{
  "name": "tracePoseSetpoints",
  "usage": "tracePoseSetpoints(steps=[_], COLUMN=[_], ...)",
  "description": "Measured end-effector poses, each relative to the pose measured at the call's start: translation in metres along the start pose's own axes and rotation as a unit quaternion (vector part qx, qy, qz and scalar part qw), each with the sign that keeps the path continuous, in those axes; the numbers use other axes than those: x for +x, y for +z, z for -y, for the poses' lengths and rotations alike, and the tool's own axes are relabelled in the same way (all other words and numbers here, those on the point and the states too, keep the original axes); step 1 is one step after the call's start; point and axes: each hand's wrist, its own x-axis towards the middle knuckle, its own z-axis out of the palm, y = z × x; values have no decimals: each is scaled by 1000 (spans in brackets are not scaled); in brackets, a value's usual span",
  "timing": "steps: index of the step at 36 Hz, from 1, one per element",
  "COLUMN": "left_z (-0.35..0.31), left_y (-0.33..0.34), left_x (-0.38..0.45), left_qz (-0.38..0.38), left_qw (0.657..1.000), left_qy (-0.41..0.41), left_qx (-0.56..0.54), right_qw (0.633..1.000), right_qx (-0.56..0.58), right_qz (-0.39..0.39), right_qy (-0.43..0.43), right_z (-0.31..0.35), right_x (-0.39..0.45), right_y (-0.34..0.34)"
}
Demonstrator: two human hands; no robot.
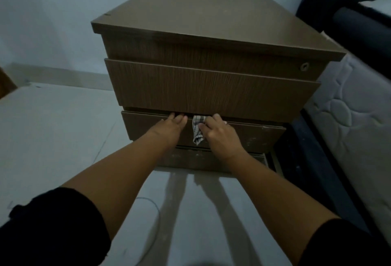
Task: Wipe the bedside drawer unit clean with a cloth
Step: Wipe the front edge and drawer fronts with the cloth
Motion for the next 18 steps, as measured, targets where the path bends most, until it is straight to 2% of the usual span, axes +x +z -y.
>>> tracePoseSetpoints(steps=[11, 16, 18], left_z=[-2, -6, -6], left_y=[-1, 3, 6], left_x=[5, 4, 5], left_qz=[21, 8, -3], left_qw=[1000, 1000, 1000], left_qy=[-10, -10, -12], left_qx=[7, -1, -4], right_qw=[994, 981, 967], right_qx=[-10, -3, 4], right_qz=[108, 183, 241], right_qy=[5, 62, 77], right_z=[14, 20, 22], right_x=[-21, -30, -30], right_y=[52, 74, 77])
